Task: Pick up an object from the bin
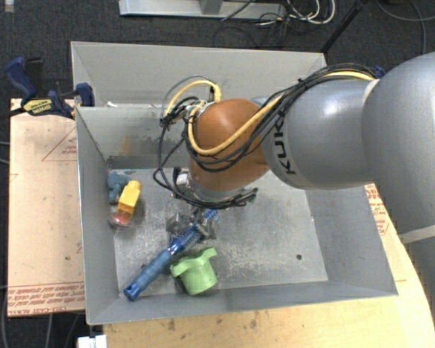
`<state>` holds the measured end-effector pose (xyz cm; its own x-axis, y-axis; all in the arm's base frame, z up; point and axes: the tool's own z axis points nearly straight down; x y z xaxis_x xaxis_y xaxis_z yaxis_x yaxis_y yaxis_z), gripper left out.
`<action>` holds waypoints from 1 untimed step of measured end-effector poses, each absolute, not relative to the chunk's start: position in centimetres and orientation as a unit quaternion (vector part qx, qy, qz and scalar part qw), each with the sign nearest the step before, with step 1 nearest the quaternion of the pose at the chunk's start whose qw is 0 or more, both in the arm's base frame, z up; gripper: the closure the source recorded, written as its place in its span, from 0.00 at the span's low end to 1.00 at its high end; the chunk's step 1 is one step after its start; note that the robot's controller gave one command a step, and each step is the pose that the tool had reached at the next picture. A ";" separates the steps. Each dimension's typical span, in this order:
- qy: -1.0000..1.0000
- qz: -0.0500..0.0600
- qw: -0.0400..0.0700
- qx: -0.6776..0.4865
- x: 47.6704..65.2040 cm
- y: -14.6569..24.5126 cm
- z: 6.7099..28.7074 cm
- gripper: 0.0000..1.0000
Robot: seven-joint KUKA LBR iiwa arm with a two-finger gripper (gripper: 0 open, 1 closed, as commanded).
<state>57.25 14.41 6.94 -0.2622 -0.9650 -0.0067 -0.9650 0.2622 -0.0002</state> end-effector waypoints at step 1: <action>0.796 -0.001 0.005 -0.606 57.5 14.5 15.6 1.00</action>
Offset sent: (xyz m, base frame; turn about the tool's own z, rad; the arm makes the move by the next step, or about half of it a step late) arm -0.0001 0.0001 0.0823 0.0000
